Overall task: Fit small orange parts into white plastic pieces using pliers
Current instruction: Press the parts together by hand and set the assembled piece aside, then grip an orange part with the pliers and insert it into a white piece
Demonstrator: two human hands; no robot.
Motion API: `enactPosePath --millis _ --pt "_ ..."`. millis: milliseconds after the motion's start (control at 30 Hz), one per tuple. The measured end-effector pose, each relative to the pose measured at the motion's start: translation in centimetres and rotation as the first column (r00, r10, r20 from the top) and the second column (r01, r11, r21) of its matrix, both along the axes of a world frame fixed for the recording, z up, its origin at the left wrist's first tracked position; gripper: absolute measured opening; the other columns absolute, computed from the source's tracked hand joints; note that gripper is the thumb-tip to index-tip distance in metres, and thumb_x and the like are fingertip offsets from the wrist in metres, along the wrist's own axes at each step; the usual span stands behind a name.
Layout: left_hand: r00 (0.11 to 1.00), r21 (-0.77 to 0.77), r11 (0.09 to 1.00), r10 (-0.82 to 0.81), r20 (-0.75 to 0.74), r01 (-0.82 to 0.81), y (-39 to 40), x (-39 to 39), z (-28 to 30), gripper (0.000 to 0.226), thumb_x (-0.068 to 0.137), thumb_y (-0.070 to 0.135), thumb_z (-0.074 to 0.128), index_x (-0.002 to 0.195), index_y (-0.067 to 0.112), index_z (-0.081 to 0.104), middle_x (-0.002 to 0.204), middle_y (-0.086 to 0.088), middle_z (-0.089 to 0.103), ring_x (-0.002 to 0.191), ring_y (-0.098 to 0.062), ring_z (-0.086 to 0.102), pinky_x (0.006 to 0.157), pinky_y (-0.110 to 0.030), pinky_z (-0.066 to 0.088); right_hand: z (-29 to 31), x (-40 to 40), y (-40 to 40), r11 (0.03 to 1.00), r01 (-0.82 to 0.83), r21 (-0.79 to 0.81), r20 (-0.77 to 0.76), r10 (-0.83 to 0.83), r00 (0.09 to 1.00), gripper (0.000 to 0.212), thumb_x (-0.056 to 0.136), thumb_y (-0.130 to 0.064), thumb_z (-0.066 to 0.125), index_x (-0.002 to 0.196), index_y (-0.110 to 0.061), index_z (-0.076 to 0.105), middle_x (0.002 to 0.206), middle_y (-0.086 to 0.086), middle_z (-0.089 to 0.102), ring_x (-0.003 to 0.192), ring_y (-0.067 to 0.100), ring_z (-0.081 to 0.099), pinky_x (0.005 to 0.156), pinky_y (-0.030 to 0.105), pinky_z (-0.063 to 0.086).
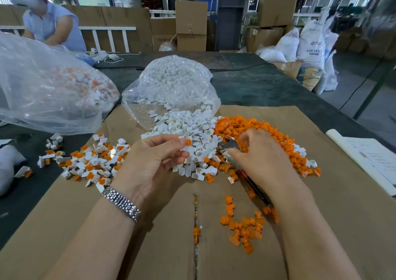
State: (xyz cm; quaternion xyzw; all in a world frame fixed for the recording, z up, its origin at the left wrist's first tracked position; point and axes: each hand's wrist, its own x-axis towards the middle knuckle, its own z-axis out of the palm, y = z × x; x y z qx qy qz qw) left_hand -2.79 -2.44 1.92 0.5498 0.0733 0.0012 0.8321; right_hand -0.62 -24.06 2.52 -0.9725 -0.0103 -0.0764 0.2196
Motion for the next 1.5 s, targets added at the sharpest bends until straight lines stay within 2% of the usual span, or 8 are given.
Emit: enactPosePath --millis 133,300,400,567,800,1033,1200,1500 --pt "1.000 0.006 1.000 -0.021 0.017 0.021 0.1 0.1 -0.2 0.009 0.065 0.009 0.083 0.074 0.009 0.082 0.081 -0.012 0.076 0.064 -0.018 0.072 0.057 -0.020 0.057 0.2 -0.1 -1.1 0.988 0.041 -0.146 -0.252 -0.077 0.965 0.053 0.086 -0.059 0.069 0.112 -0.015 0.058 0.118 0.006 0.055 0.112 0.027 0.053 0.099 0.049 0.047" --pt "0.999 0.013 1.000 -0.024 0.033 0.024 0.4 0.2 -0.4 0.014 0.064 0.013 0.083 0.077 0.010 0.082 0.086 -0.011 0.077 0.067 -0.017 0.072 0.060 -0.020 0.058 0.7 -0.3 -0.4 0.969 0.008 -0.245 -0.303 -0.084 0.949 0.051 0.082 -0.051 0.076 0.112 -0.013 0.059 0.126 0.011 0.048 0.116 0.034 0.051 0.100 0.054 0.046" --pt "0.999 0.015 1.000 -0.017 0.030 0.017 0.5 0.2 -0.5 0.017 0.064 0.014 0.084 0.080 0.008 0.082 0.087 -0.012 0.077 0.068 -0.017 0.072 0.060 -0.020 0.057 1.0 -0.3 -0.3 0.966 -0.015 -0.258 -0.336 -0.074 0.939 0.047 0.078 -0.049 0.080 0.089 -0.014 0.051 0.122 0.011 0.045 0.114 0.035 0.051 0.101 0.057 0.045" --pt "1.000 0.014 1.000 -0.011 0.022 0.010 0.4 0.3 -0.7 0.018 0.065 0.015 0.085 0.082 0.008 0.082 0.088 -0.011 0.077 0.069 -0.017 0.073 0.060 -0.020 0.057 1.3 -0.1 -0.2 0.983 -0.008 -0.182 -0.280 -0.044 0.959 0.048 0.081 -0.048 0.074 0.067 -0.020 0.038 0.084 0.003 0.044 0.088 0.027 0.049 0.096 0.050 0.039" --pt "0.999 -0.012 1.000 -0.010 0.036 0.011 0.5 0.4 -0.8 0.014 0.067 0.019 0.086 0.080 0.014 0.083 0.089 -0.008 0.078 0.075 -0.015 0.074 0.062 -0.020 0.056 3.2 0.0 -0.1 0.992 -0.119 0.043 -0.262 0.126 0.957 0.023 0.096 -0.035 0.056 0.094 -0.012 0.057 0.072 0.003 0.052 0.059 0.016 0.046 0.054 0.031 0.034" --pt "0.998 -0.069 0.997 0.022 0.060 -0.018 0.8 0.6 -1.0 0.017 0.068 0.020 0.087 0.083 0.014 0.083 0.089 -0.005 0.078 0.078 -0.015 0.075 0.061 -0.018 0.056 4.3 -1.5 1.8 0.893 -0.287 0.348 -0.400 0.418 0.816 0.026 0.104 -0.024 0.052 0.089 -0.005 0.063 0.081 0.009 0.077 0.066 0.011 0.071 0.055 0.016 0.049" --pt "0.997 -0.065 0.996 0.058 0.055 -0.054 0.8 0.7 -0.9 0.016 0.067 0.020 0.087 0.080 0.013 0.082 0.088 -0.007 0.078 0.075 -0.014 0.075 0.058 -0.018 0.055 4.2 -1.9 3.3 0.838 -0.283 0.466 -0.399 0.485 0.778 0.021 0.104 -0.024 0.052 0.099 -0.005 0.059 0.097 0.011 0.076 0.086 0.018 0.076 0.089 0.044 0.058" --pt "0.992 0.002 0.993 0.120 0.048 -0.121 0.7 0.7 -1.1 0.011 0.080 0.011 0.082 0.089 0.007 0.076 0.087 -0.011 0.077 0.074 -0.015 0.074 0.056 -0.018 0.053 3.8 -2.5 3.8 0.882 -0.362 0.301 -0.349 0.455 0.819 0.038 0.106 -0.042 0.047 0.088 -0.010 0.061 0.070 0.002 0.072 0.052 0.003 0.059 0.060 0.026 0.046"
